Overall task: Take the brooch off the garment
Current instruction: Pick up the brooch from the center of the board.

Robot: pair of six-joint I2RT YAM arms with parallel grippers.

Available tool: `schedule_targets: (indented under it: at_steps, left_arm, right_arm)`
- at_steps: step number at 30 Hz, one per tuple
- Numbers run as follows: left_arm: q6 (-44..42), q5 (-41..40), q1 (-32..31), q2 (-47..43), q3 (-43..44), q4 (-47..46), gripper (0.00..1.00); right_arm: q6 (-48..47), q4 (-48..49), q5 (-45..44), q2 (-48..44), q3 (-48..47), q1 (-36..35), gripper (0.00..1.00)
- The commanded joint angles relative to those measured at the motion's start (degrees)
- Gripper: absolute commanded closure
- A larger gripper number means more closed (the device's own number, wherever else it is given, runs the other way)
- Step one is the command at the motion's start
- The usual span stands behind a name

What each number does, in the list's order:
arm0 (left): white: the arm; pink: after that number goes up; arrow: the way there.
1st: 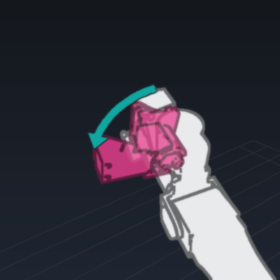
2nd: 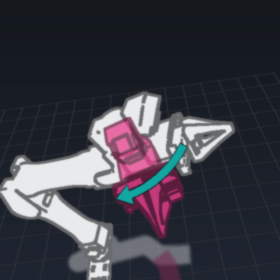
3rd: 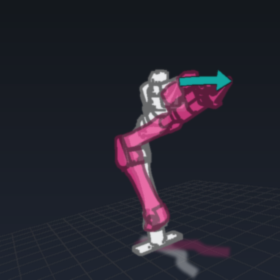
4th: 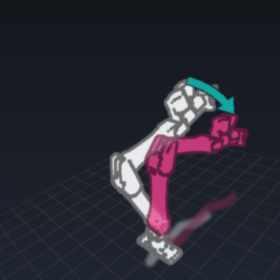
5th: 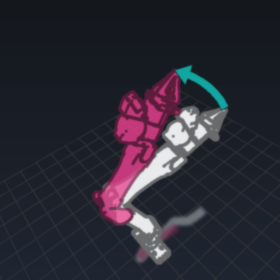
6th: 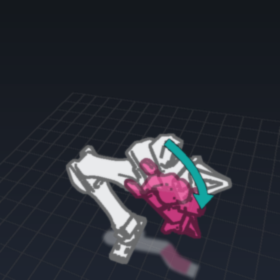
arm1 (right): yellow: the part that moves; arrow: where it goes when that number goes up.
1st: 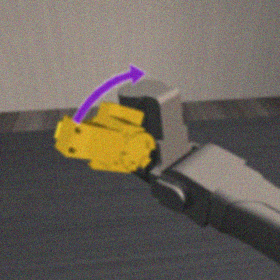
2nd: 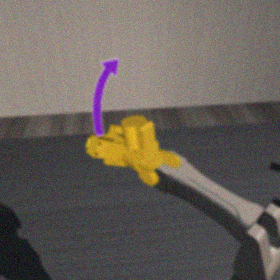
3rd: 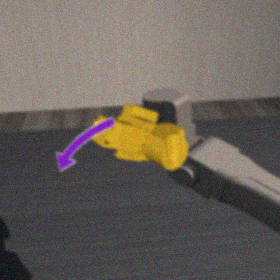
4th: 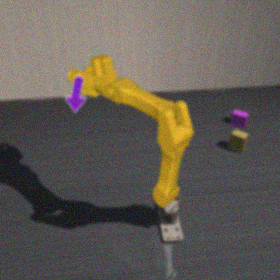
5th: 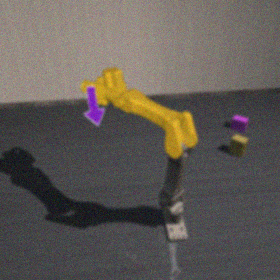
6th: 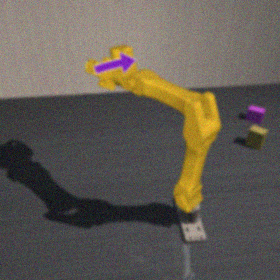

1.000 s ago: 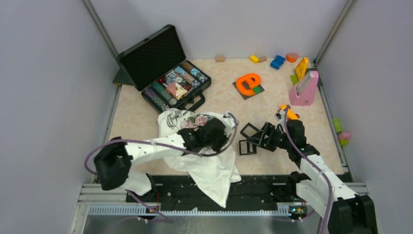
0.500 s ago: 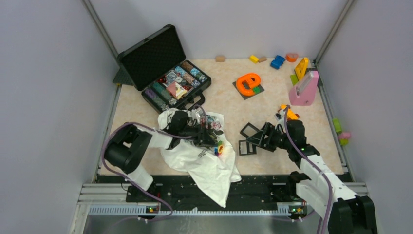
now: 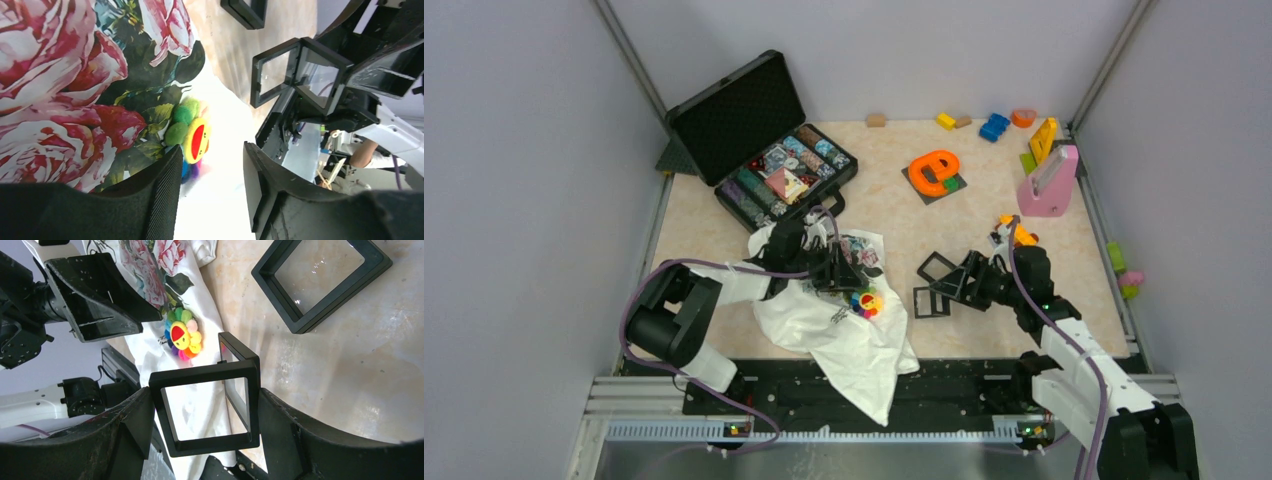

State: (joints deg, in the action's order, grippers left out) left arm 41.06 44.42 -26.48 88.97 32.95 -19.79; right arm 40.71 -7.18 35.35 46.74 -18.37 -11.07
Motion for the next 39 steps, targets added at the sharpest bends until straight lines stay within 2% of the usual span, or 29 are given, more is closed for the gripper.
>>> schedule_targets:
  at_steps: [1,6,11,15,17,24,28,31,39]
  left_arm:
    - [-6.2,-3.0,-1.4,0.5,2.5,5.9,0.48]
    - [-9.7,-8.5,-3.5,1.3,5.5,12.1,0.57]
    - [-12.8,-18.3,-7.1,-1.7,6.6,17.9,0.50]
    - [-16.7,-34.0,-16.8,-5.1,8.8,22.7,0.38]
    - [-18.0,-39.1,-20.5,-4.8,10.8,25.0,0.32]
    - [-20.3,-50.6,-25.5,1.1,18.3,34.3,0.34]
    - [-20.9,-59.3,-30.1,4.1,21.5,38.2,0.28]
    - [-21.5,-62.6,-32.9,6.0,23.7,39.6,0.19]
    - [-22.9,-59.3,-33.6,3.1,21.3,34.6,0.16]
  right_arm:
    - [0.4,2.5,1.2,-0.8,-0.5,0.0,0.42]
    - [0.3,2.2,1.3,-1.2,-0.5,-0.1,0.42]
    - [0.4,1.9,1.2,-1.5,-0.5,0.0,0.42]
    - [0.3,1.9,1.3,-1.5,-0.4,0.0,0.42]
    - [0.3,1.9,1.3,-1.4,-0.4,0.0,0.42]
    - [0.3,1.8,1.5,-1.5,-0.4,0.0,0.42]
    - [0.3,1.9,1.6,-1.6,-0.3,0.0,0.43]
    - [0.2,1.8,1.7,-1.6,-0.5,0.0,0.43]
    - [0.3,1.9,2.1,-1.6,-0.4,0.0,0.44]
